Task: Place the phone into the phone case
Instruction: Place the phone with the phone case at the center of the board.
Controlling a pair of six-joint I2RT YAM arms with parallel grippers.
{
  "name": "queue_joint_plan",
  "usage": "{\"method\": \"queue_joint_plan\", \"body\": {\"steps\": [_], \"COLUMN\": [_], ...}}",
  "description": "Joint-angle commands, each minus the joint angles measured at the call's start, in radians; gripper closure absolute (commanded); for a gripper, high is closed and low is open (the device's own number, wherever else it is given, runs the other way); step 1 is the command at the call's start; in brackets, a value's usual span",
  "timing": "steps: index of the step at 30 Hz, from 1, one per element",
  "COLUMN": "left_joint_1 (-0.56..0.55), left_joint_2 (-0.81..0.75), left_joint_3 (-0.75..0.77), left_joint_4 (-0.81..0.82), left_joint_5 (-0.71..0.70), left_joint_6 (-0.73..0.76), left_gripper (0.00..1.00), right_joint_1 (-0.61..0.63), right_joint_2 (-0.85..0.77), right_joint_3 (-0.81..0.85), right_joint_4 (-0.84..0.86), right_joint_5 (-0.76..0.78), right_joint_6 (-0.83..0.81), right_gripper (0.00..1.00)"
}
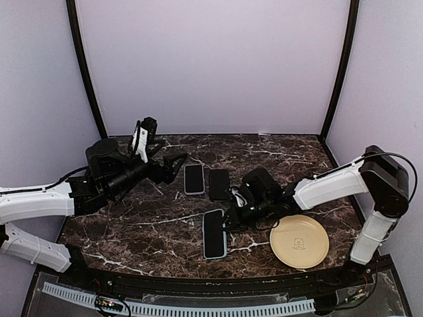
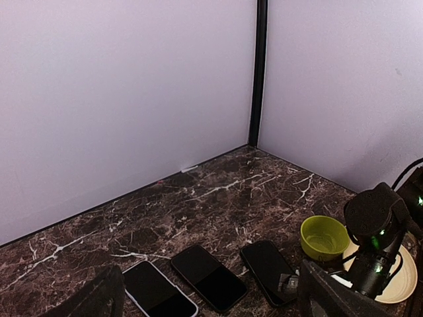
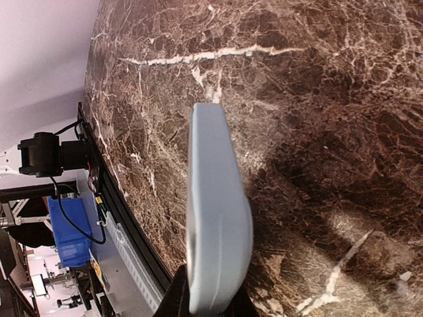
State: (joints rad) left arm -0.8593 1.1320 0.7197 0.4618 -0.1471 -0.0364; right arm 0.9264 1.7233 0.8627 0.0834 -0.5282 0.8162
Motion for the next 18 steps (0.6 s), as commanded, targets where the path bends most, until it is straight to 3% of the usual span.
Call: {"method": "queue_joint_plan", "body": {"steps": [1,4,18], "left_joint_1": [0.001,0.001,0.001], "left_joint_2": [0.000,0.000,0.004], "left_joint_3": [0.034,0.035,0.037], "left_joint_4": [0.000,0.000,-0.007], "left_joint_5": [0.003,0.002,0.002], "left_joint_6": [0.015,0.019,0.022], "left_gripper": [0.07,0.08,0.08], "right_joint_1": [-0.006,-0.006,-0.004], "right_joint_2": [0.030,0.039,0.015], "right_joint_3": [-0.010,-0.002,0.075], "right_joint_4": [-0.008,-0.061,-0.269], "right_joint_5": [0.074,0.117,0.247], "right_joint_6": [-0.004,-0.019,-0.096], "right_gripper": [0.82,0.75,0.60]}}
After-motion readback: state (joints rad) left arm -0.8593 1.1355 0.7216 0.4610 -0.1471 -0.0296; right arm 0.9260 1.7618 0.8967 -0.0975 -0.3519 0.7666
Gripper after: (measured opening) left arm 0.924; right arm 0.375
